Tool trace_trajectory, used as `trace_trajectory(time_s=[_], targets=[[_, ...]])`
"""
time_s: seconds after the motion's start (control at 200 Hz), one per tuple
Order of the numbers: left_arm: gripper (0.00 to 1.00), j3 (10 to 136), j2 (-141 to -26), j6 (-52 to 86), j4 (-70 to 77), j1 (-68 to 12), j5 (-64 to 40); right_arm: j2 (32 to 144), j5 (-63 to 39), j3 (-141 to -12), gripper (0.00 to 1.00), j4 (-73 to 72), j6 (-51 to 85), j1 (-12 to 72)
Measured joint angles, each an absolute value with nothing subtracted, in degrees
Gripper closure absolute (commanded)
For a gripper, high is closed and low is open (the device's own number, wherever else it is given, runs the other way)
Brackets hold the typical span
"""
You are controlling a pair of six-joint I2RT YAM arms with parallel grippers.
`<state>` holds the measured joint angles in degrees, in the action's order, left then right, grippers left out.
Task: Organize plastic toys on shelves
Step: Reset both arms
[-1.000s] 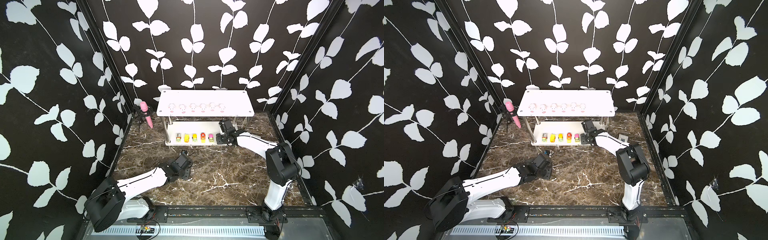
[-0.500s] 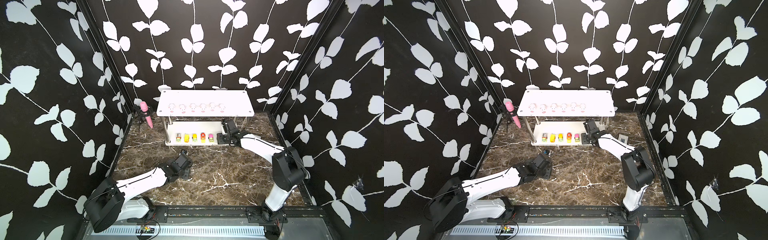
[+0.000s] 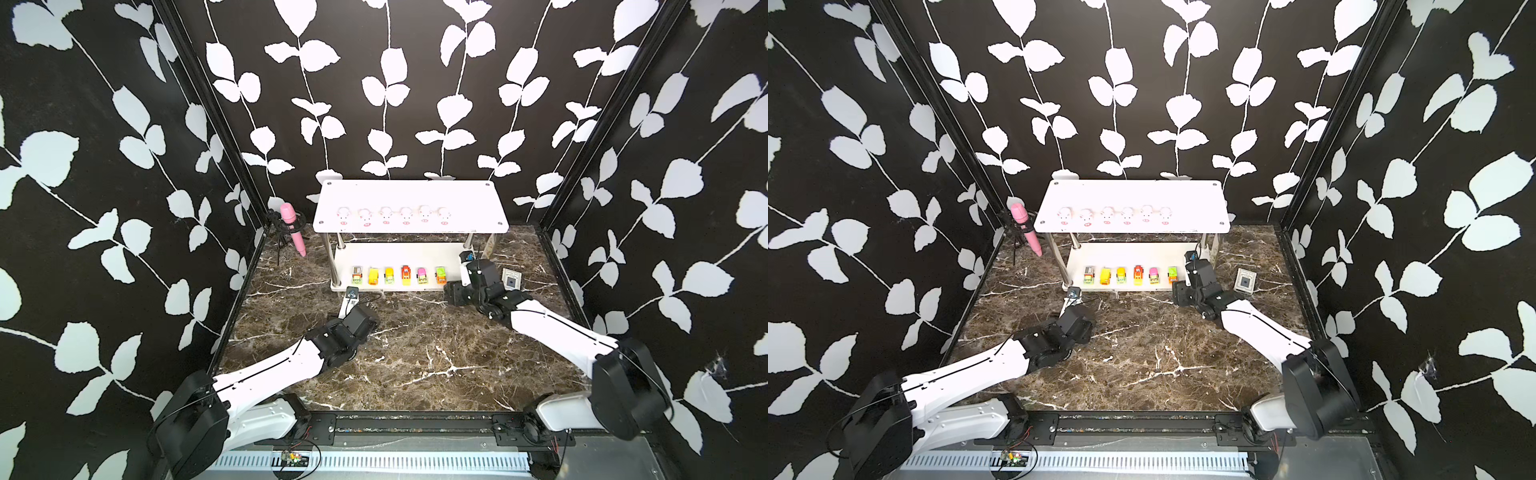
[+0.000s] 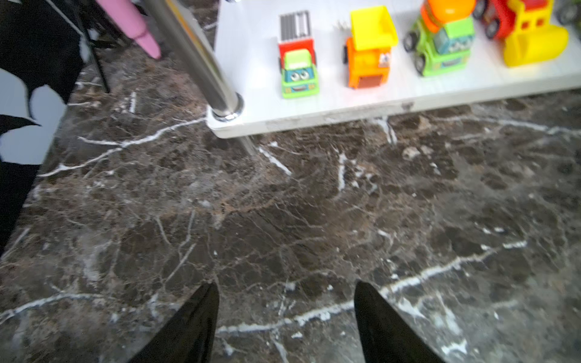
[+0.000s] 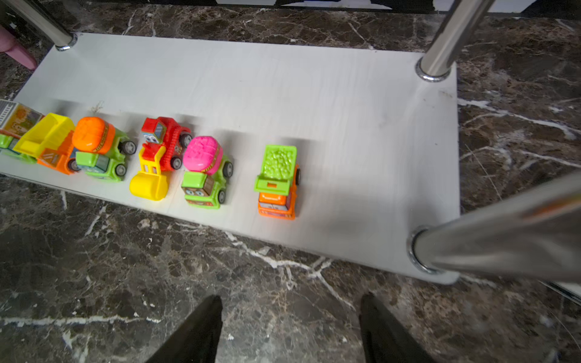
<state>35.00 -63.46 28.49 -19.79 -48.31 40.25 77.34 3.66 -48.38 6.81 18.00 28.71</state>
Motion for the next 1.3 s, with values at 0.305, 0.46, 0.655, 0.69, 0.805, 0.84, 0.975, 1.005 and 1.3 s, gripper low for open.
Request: trace_trajectory(time_s=[0.305,0.46,0.655,0.69,0.805,0.84,0.975,1.005,1.3], targets=[[0.02,32.0,-59.5,25.5,-17.3,-45.7,56.6,63.6,15.3,-37.9,0.1,6.1,19.8,28.7],[0.02,30.5,-58.6,26.0,-16.1,-44.1,61.6,61.3,24.5,-36.2,0.02,7.2,20.1,28.7],[0.02,29.8,-57.9,22.8,-12.1,-43.3,64.2,61.2,35.5,-35.6,0.0,8.6,20.2,28.1],[0.01,29.8,-57.7,21.7,-11.4,-43.2,64.4,61.3,37.0,-35.4,0.0,8.7,20.2,27.7],[0.02,29.8,-56.4,18.0,-9.3,-41.3,64.9,62.3,40.4,-35.4,0.0,9.1,20.6,26.4],[0.02,29.6,-55.9,16.8,-8.1,-40.2,64.8,62.7,41.3,-35.4,0.0,9.3,20.6,26.0],[0.01,27.9,-54.6,12.6,-4.0,-33.4,61.5,64.5,42.6,-35.4,0.0,9.5,20.6,23.4],[0.02,27.5,-54.6,11.6,-2.9,-31.8,60.3,64.8,42.7,-35.4,0.0,9.5,20.5,22.7],[0.02,26.6,-59.3,4.1,5.9,-20.0,46.6,67.2,40.6,-35.4,0.0,7.2,17.6,16.4]])
